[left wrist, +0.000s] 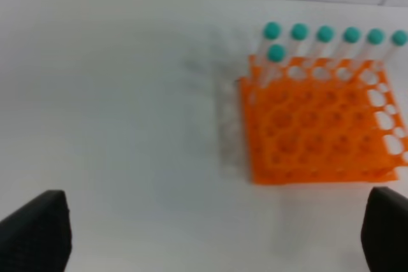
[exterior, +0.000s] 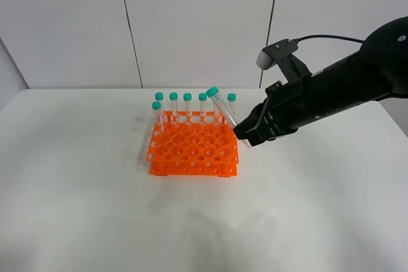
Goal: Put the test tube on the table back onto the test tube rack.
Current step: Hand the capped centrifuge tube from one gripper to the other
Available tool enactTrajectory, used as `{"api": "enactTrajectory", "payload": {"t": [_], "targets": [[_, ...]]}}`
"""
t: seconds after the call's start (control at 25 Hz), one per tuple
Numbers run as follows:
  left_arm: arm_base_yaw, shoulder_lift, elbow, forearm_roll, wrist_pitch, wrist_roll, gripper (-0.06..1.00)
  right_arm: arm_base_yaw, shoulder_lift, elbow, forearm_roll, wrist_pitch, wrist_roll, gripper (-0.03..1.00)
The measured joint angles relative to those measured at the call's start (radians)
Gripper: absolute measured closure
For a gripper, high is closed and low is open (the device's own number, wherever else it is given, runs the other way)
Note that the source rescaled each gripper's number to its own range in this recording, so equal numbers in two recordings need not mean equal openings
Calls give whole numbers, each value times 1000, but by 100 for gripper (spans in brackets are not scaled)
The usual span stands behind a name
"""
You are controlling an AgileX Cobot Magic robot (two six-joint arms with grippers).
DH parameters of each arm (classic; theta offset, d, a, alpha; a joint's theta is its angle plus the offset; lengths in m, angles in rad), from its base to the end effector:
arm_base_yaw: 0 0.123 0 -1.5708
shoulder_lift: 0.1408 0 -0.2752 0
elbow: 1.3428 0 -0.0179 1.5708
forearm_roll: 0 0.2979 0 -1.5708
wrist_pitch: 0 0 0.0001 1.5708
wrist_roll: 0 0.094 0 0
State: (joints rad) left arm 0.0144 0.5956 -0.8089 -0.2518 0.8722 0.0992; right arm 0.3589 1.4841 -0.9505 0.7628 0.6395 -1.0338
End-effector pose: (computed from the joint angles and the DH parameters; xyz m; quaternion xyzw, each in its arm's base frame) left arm 0.1539 -0.0157 0.3643 0.0121 0.8711 -0.0959 0.4815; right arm 0.3064 0.1564 0.2162 -0.3964 0.8430 0.1974 0.3054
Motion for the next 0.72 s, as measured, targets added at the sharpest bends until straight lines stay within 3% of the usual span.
{"api": "enactTrajectory", "payload": {"t": [0.12, 0.28, 0.52, 0.72], "targets": [[0, 164, -13, -167, -110, 118, -6, 0, 0, 0, 1, 2, -2, 96], [0, 367, -13, -486, -184, 365, -6, 0, 0, 0, 1, 4, -3, 96], [0, 607, -13, -987, -179, 745, -6, 0, 0, 0, 4, 15, -5, 96], [-18, 754, -13, -1249, -139, 930, -6, 0, 0, 0, 7, 18, -5, 96]]}}
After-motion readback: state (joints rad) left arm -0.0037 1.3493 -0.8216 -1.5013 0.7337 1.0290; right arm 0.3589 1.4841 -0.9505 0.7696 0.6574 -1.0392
